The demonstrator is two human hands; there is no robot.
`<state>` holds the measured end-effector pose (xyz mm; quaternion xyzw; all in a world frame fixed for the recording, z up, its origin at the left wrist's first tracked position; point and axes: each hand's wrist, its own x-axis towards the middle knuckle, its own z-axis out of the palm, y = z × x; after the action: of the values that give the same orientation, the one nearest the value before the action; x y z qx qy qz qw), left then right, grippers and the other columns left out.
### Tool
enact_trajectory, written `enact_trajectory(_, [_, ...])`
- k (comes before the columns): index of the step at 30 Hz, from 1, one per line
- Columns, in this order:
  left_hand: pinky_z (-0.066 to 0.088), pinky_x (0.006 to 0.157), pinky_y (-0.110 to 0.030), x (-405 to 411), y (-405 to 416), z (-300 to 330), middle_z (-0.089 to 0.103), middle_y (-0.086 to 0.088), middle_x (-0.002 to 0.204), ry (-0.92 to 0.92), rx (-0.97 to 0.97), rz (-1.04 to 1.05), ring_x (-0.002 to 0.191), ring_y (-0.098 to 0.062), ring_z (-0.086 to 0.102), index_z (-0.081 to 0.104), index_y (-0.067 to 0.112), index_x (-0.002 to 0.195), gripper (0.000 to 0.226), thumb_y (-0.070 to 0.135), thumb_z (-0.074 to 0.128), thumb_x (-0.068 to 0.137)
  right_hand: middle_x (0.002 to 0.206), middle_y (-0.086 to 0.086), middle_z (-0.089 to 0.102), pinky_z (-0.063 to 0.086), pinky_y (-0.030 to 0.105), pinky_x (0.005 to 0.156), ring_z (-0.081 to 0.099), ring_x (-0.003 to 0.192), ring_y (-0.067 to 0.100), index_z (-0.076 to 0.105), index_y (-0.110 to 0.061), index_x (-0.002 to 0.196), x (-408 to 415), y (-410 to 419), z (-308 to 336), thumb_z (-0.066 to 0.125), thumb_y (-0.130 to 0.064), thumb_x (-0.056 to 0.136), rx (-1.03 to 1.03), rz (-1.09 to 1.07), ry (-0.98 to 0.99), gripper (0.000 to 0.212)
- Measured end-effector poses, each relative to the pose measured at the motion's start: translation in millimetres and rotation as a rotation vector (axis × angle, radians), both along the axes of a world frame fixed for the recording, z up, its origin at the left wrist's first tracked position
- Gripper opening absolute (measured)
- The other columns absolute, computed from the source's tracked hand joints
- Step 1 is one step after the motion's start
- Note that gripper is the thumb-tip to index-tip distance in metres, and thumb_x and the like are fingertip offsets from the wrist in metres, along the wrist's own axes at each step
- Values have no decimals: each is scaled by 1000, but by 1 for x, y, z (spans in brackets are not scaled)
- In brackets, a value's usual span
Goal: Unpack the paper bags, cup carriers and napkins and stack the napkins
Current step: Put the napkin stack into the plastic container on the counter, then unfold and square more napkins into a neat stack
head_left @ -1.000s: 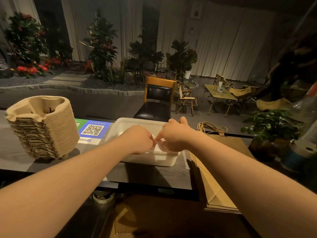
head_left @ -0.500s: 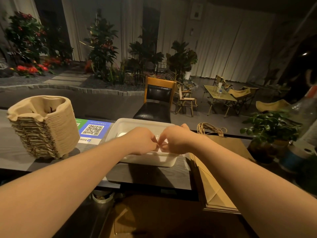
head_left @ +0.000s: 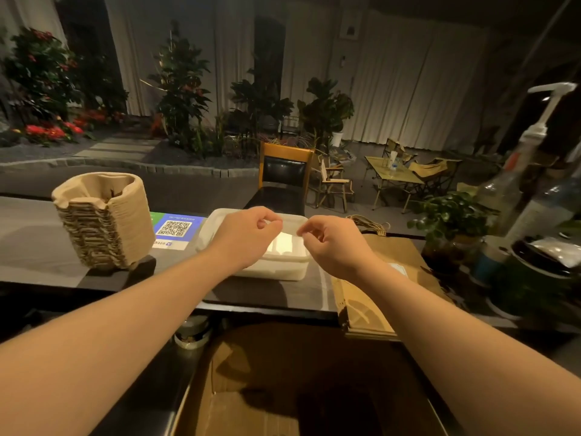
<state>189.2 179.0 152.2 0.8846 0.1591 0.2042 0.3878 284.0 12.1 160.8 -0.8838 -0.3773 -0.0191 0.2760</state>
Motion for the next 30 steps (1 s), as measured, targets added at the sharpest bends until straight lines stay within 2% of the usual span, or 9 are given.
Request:
enact_trajectory(4, [43, 73, -18, -37, -32, -5, 68, 14, 102, -124, 18, 16, 96, -4, 60, 71, 30, 117, 21, 38, 57, 103, 111, -8, 70, 60, 33, 84, 64, 93, 7, 70, -29, 118, -41, -38, 6, 56, -30, 101, 85, 2, -25, 22])
enact_trajectory(10, [47, 77, -16, -102, -95, -29, 66, 23, 94, -208, 39, -53, 94, 4, 61, 66, 40, 101, 8, 39, 58, 103, 106, -9, 69, 52, 21, 71, 61, 86, 3, 70, -29, 117, -109, -96, -13, 58, -31, 101, 131, 35, -27, 20])
enact_trajectory(13, [51, 79, -22, -136, -126, -52, 68, 23, 91, -207, 66, -84, 94, 7, 60, 67, 42, 100, 10, 41, 57, 103, 104, -14, 67, 52, 20, 73, 61, 87, 2, 69, -30, 117, -143, -130, -37, 57, -32, 102, 160, 42, -17, 20])
enact_trajectory(15, [53, 77, -24, -163, -153, -74, 68, 21, 89, -232, 111, -113, 92, 3, 62, 68, 40, 99, 11, 39, 57, 103, 102, -17, 67, 56, 29, 84, 61, 90, 2, 70, -31, 116, -165, -155, -62, 58, -33, 101, 165, 58, -51, 19])
enact_trajectory(17, [50, 73, -15, -187, -178, -97, 67, 22, 88, -240, 142, -141, 91, 1, 62, 68, 37, 99, 13, 35, 56, 103, 100, -20, 66, 52, 38, 95, 60, 93, 3, 70, -33, 113, -183, -177, -90, 59, -33, 100, 132, 78, -127, 17])
enact_trajectory(19, [47, 71, -8, -207, -201, -127, 65, 25, 89, -252, 154, -147, 92, 2, 62, 68, 36, 99, 13, 33, 57, 104, 98, -17, 68, 48, 41, 97, 58, 93, 4, 72, -31, 110, -199, -198, -126, 61, -30, 99, 133, 112, -195, 15])
enact_trajectory(24, [52, 72, -12, -241, -243, -214, 68, 20, 91, -350, 174, -128, 88, -3, 66, 72, 31, 99, 19, 40, 55, 100, 90, -10, 70, 48, 32, 81, 56, 84, 4, 74, -24, 102, -229, -249, -214, 60, -29, 96, 291, 166, -326, 16])
enact_trajectory(28, [50, 72, -13, -258, -280, -270, 64, 15, 90, -585, 250, -97, 81, -2, 62, 76, 16, 95, 20, 23, 58, 101, 86, -9, 67, 51, 37, 70, 54, 80, 3, 74, -18, 100, -244, -289, -281, 59, -24, 95, 468, 128, -356, 17])
enact_trajectory(30, [46, 72, -12, -261, -293, -292, 62, 17, 89, -623, 278, -115, 80, -1, 59, 76, 12, 93, 22, 19, 57, 100, 85, -12, 64, 51, 38, 67, 56, 77, 5, 74, -16, 98, -252, -303, -305, 58, -22, 94, 549, 80, -328, 18])
